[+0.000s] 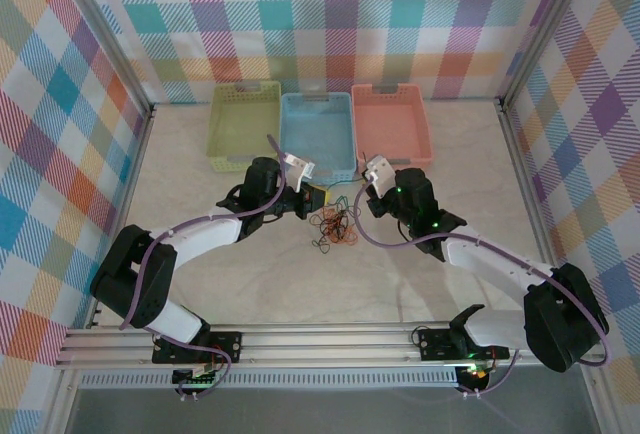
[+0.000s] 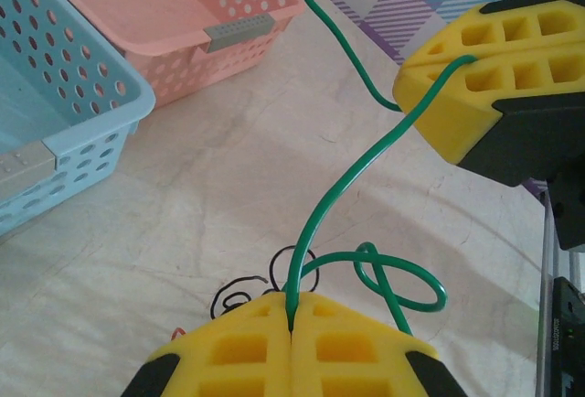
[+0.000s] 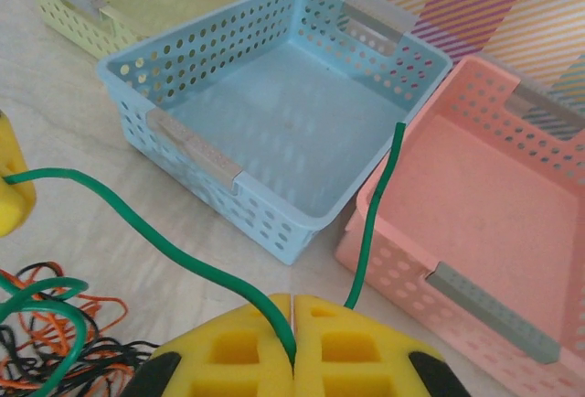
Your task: Untangle the cables
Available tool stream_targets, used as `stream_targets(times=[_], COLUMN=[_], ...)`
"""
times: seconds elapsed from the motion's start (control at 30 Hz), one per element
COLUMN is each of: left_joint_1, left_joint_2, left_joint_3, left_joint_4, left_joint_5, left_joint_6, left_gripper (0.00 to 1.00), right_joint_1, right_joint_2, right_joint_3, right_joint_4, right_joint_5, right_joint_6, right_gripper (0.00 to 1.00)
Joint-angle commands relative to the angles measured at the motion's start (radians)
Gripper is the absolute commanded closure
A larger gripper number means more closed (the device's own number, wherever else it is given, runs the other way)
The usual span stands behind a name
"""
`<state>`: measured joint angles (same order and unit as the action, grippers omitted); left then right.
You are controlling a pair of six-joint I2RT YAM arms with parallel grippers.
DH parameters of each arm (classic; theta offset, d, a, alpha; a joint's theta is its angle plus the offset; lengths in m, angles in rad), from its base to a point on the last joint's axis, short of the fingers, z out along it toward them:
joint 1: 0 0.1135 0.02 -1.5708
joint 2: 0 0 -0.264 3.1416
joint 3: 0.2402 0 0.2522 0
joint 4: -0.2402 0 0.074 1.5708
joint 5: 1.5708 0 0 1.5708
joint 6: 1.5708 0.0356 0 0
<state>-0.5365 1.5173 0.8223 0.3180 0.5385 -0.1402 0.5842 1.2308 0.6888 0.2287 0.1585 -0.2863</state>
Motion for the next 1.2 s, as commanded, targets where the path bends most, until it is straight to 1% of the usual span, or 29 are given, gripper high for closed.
stream_targets(times=[0.0, 0.03, 0.07, 0.1, 0.17, 0.27, 0.43, 0.47, 0.57, 0.63, 0.8, 1.1, 1.17], left_joint_1=[0.012, 0.012, 0.013, 0.012, 0.012, 0.011, 0.005, 0.001, -0.005, -0.011, -0.025, -0.031, -0.031], left_joint_2=[0.003, 0.003, 0.003, 0.004, 0.001, -0.003, -0.009, -0.011, -0.015, -0.025, -0.032, -0.034, -0.036], left_joint_3=[0.000, 0.000, -0.002, -0.002, -0.003, -0.012, -0.029, -0.031, -0.041, -0.057, -0.071, -0.076, -0.078], left_joint_4=[-0.066, -0.066, -0.065, -0.065, -0.062, -0.049, -0.019, -0.016, 0.002, 0.024, 0.045, 0.052, 0.055], left_joint_5=[-0.028, -0.026, -0.027, -0.027, -0.030, -0.048, -0.091, -0.102, -0.107, -0.115, -0.133, -0.126, -0.124], left_joint_6=[0.014, 0.014, 0.014, 0.015, 0.014, 0.014, 0.023, 0.028, 0.041, 0.055, 0.083, 0.098, 0.098], left_gripper=[1.00, 1.00, 1.00, 1.00, 1.00, 1.00, 1.00, 1.00, 1.00, 1.00, 1.00, 1.00, 1.00], right_joint_1=[-0.020, -0.020, -0.020, -0.020, -0.020, -0.020, -0.021, -0.020, -0.021, -0.025, -0.062, -0.112, -0.113], right_joint_2=[-0.042, -0.043, -0.043, -0.046, -0.064, -0.107, -0.154, -0.160, -0.152, -0.116, 0.046, 0.339, 0.408], right_joint_3=[0.036, 0.045, 0.053, 0.059, 0.063, 0.064, 0.105, 0.123, 0.182, 0.238, 0.425, 0.666, 0.724], right_joint_4=[0.076, 0.058, 0.039, 0.021, -0.016, -0.062, -0.175, -0.205, -0.293, -0.366, -0.611, -0.797, -0.839], right_joint_5=[0.101, 0.079, 0.049, 0.022, -0.024, -0.085, -0.134, -0.153, -0.220, -0.225, -0.269, -0.381, -0.402], right_joint_6=[-0.063, -0.051, -0.040, -0.028, 0.022, 0.072, 0.177, 0.212, 0.250, 0.284, 0.353, 0.375, 0.375], right_gripper=[0.96, 0.89, 0.77, 0.68, 0.56, 0.43, 0.28, 0.28, 0.28, 0.27, 0.31, 0.34, 0.37])
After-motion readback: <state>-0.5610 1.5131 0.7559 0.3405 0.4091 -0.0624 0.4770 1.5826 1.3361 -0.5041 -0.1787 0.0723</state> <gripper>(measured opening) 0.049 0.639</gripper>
